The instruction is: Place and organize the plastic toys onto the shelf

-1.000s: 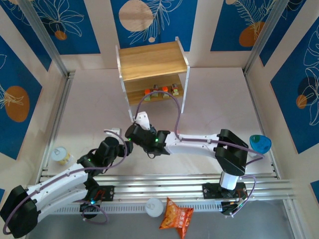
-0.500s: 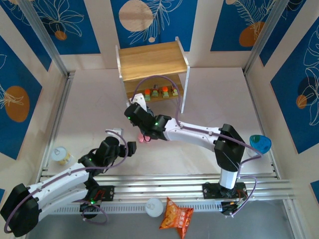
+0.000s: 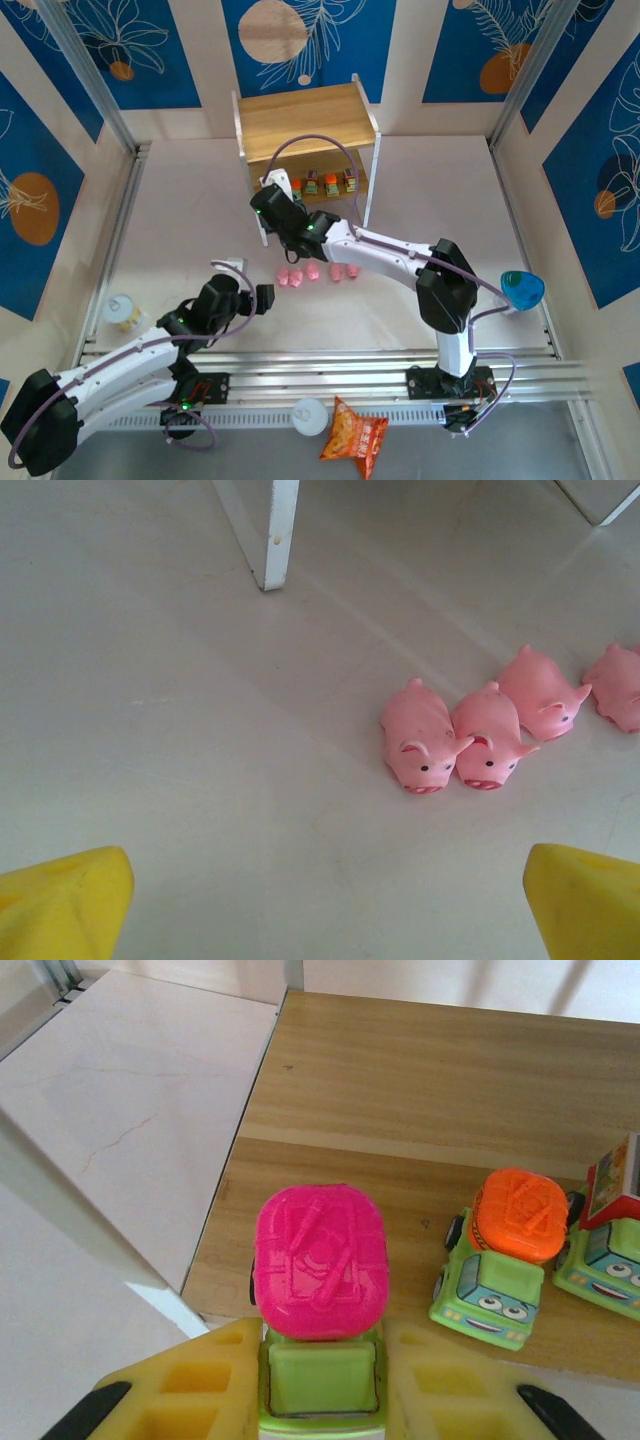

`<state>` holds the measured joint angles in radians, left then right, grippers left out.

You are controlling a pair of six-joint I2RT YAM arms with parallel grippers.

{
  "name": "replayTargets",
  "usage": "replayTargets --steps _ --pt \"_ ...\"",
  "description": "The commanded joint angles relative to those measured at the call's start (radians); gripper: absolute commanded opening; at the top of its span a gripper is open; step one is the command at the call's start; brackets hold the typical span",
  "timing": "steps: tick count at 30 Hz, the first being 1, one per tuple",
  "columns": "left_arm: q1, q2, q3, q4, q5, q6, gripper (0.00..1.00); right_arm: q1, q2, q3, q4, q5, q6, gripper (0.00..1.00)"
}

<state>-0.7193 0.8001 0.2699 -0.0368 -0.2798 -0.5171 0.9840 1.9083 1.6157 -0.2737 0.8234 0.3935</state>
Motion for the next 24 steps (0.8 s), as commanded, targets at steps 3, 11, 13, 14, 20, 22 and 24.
replayTargets --steps 3,11,13,14,20,22,24 --pt "0.016 -0.002 -0.009 0.023 0.015 0.004 0.99 -0.021 0.036 0.059 -0.018 -0.030 -0.014 0.25" --pt "0.021 -0.001 -0.009 0.025 0.014 0.001 0.99 -0.048 0.075 0.095 -0.024 -0.048 -0.014 0.26" --pt "0.024 0.001 -0.009 0.025 0.015 0.000 0.99 -0.053 0.081 0.102 -0.022 -0.054 -0.015 0.26" --pt "0.023 0.002 -0.009 0.026 0.015 0.000 1.00 -0.054 0.084 0.105 -0.019 -0.054 -0.018 0.26" --pt "0.028 0.011 -0.008 0.032 0.021 -0.001 0.99 -0.062 0.113 0.130 -0.018 -0.050 -0.021 0.26" --pt "0.028 0.013 -0.008 0.033 0.021 -0.001 0.99 -0.063 0.124 0.136 -0.015 -0.042 -0.022 0.27" --pt "0.029 0.014 -0.008 0.034 0.023 -0.003 0.99 -0.063 0.134 0.139 -0.013 -0.035 -0.021 0.28"
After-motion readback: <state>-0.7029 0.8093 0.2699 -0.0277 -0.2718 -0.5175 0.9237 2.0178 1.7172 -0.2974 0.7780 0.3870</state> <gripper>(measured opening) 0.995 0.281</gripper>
